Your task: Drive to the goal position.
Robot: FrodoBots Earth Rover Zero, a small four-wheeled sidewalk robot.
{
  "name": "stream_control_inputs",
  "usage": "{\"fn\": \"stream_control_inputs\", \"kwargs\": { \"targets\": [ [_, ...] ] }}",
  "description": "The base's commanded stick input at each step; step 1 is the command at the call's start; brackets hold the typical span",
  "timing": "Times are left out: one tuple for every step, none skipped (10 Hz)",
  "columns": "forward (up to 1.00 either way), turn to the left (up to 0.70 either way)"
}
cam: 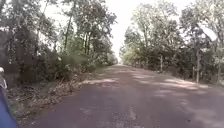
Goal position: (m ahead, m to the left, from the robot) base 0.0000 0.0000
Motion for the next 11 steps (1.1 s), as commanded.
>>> {"fn": "stream_control_inputs", "kwargs": {
  "targets": [
    [0.06, -0.03],
    [0.06, -0.03],
    [0.06, -0.03],
    [0.05, -0.03],
    [0.05, -0.03],
    [0.05, -0.03],
    [0.05, -0.03],
    [0.05, -0.03],
    [0.05, -0.03],
    [0.06, -0.03],
    [0.06, -0.03]
  ]
}}
